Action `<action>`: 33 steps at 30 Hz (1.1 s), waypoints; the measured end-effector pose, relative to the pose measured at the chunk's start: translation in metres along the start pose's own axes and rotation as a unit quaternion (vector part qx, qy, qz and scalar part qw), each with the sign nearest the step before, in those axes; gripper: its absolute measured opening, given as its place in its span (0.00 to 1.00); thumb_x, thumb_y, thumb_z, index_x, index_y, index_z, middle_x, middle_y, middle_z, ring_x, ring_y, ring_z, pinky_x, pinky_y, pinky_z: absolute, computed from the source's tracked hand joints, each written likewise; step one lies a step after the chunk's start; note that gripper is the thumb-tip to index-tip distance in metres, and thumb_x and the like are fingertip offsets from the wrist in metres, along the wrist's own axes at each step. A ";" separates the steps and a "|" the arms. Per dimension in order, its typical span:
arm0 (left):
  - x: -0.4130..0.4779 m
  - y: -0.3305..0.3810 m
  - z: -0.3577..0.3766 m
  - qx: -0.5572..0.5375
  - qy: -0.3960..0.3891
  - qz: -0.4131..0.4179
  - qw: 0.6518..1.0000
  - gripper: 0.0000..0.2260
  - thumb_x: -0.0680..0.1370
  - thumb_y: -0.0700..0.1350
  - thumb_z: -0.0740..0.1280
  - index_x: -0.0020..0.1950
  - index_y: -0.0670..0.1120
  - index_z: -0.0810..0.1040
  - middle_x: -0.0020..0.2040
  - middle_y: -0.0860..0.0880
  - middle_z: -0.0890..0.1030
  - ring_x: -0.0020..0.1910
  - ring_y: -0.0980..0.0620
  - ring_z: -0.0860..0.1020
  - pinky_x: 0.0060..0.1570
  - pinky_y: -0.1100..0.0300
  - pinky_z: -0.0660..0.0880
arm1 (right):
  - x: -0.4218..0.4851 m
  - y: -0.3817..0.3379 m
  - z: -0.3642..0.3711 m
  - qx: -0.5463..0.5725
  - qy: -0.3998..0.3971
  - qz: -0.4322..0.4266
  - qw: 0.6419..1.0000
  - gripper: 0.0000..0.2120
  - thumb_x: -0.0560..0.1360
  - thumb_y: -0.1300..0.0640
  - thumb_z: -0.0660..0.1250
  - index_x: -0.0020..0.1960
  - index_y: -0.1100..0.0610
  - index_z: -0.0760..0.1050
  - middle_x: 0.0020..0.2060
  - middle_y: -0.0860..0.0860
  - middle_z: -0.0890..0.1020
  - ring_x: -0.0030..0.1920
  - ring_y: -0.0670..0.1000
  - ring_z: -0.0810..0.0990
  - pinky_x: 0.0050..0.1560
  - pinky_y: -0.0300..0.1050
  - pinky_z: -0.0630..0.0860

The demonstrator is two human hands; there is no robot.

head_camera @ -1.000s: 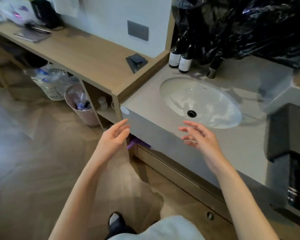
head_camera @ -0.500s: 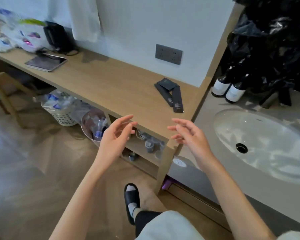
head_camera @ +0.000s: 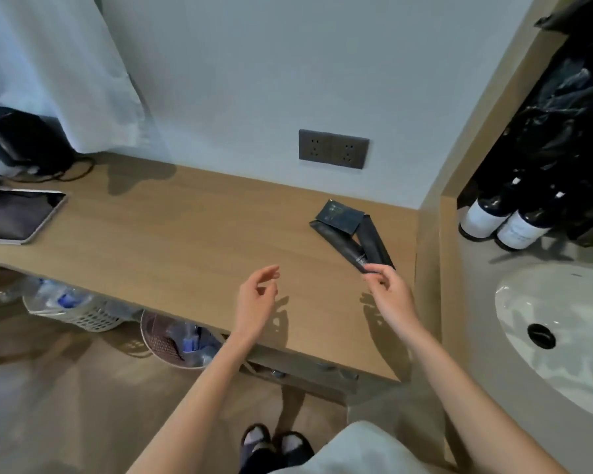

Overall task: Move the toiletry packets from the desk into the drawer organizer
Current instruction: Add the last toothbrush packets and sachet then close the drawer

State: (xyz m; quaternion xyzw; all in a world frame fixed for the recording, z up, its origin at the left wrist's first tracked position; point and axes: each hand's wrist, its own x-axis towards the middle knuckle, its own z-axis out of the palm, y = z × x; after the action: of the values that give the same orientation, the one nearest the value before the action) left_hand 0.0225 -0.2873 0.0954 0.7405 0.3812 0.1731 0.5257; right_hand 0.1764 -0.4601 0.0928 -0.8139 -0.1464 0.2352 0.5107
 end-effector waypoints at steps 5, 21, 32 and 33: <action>0.082 -0.022 0.019 0.079 -0.089 0.011 0.993 0.17 0.80 0.41 0.60 0.69 0.46 0.71 0.65 0.48 0.76 0.53 0.57 0.76 0.49 0.68 0.73 | 0.059 0.028 0.014 -0.074 0.063 0.052 0.994 0.13 0.79 0.57 0.61 0.62 0.53 0.73 0.59 0.53 0.77 0.54 0.51 0.77 0.53 0.46 0.74; 0.245 -0.011 0.104 0.278 -0.300 0.184 0.894 0.23 0.79 0.51 0.60 0.74 0.55 0.63 0.78 0.53 0.55 0.74 0.49 0.56 0.71 0.54 0.55 | 0.117 0.053 0.043 -0.365 -0.036 0.191 0.911 0.28 0.76 0.41 0.60 0.73 0.35 0.55 0.78 0.46 0.49 0.73 0.58 0.55 0.71 0.58 0.59; 0.302 -0.007 0.140 0.470 -0.412 0.261 0.736 0.29 0.77 0.58 0.61 0.76 0.58 0.55 0.79 0.49 0.52 0.76 0.43 0.52 0.72 0.36 0.48 | 0.092 0.049 0.048 -0.348 -0.066 0.164 0.921 0.19 0.76 0.44 0.62 0.66 0.41 0.67 0.77 0.49 0.52 0.75 0.57 0.51 0.72 0.59 0.57; 0.307 -0.007 0.140 0.494 -0.410 0.267 0.719 0.30 0.76 0.57 0.63 0.76 0.58 0.55 0.78 0.49 0.53 0.75 0.42 0.54 0.72 0.38 0.52 | 0.093 0.047 0.046 -0.339 -0.075 0.173 0.922 0.18 0.76 0.44 0.62 0.65 0.41 0.68 0.77 0.49 0.52 0.75 0.58 0.50 0.72 0.60 0.58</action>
State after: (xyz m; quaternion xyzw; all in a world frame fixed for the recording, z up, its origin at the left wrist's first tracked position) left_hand 0.3111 -0.1472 -0.0092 0.9647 -0.0534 -0.2268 0.1225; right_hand 0.2311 -0.4012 0.0115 -0.9310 -0.1122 0.3163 0.1433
